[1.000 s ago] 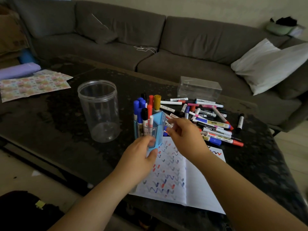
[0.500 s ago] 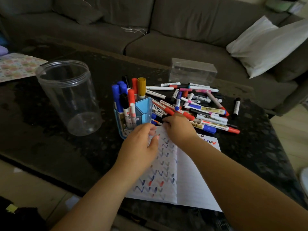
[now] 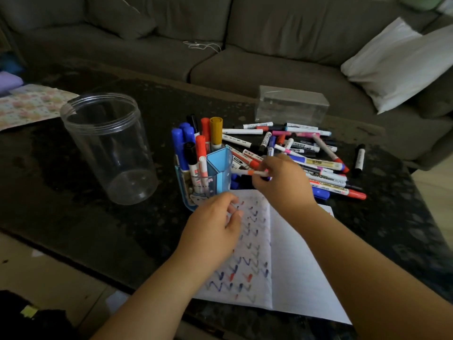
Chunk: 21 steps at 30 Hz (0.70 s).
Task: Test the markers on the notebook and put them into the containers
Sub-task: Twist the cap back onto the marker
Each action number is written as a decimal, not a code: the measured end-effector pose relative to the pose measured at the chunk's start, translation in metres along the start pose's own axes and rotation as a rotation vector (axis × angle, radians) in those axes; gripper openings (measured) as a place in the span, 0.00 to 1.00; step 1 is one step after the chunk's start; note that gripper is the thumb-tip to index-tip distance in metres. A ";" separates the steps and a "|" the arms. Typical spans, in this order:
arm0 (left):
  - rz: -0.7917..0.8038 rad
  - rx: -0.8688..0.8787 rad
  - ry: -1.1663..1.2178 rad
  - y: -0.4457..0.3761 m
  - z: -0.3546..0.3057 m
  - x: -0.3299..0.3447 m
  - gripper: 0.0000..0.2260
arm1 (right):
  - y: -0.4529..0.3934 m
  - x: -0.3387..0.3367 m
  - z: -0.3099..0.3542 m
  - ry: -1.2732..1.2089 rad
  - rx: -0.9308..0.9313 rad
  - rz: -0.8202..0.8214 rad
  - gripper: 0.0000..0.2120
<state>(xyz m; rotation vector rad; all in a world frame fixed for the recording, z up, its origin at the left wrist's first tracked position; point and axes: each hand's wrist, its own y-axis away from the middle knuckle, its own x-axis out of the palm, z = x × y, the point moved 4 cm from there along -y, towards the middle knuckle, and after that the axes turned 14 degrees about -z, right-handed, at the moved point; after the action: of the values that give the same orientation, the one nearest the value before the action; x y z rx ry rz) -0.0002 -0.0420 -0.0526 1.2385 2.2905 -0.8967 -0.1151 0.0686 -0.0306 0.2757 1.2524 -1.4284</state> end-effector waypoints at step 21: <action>0.441 -0.451 0.797 0.034 -0.064 0.034 0.14 | 0.113 -0.091 -0.006 -1.315 1.015 0.415 0.13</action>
<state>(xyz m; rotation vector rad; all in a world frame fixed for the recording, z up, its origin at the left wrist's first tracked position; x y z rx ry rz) 0.0080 0.0365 -0.0382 1.9799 2.3654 0.3287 0.0035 0.1513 -0.0228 0.1715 -0.6058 -1.3178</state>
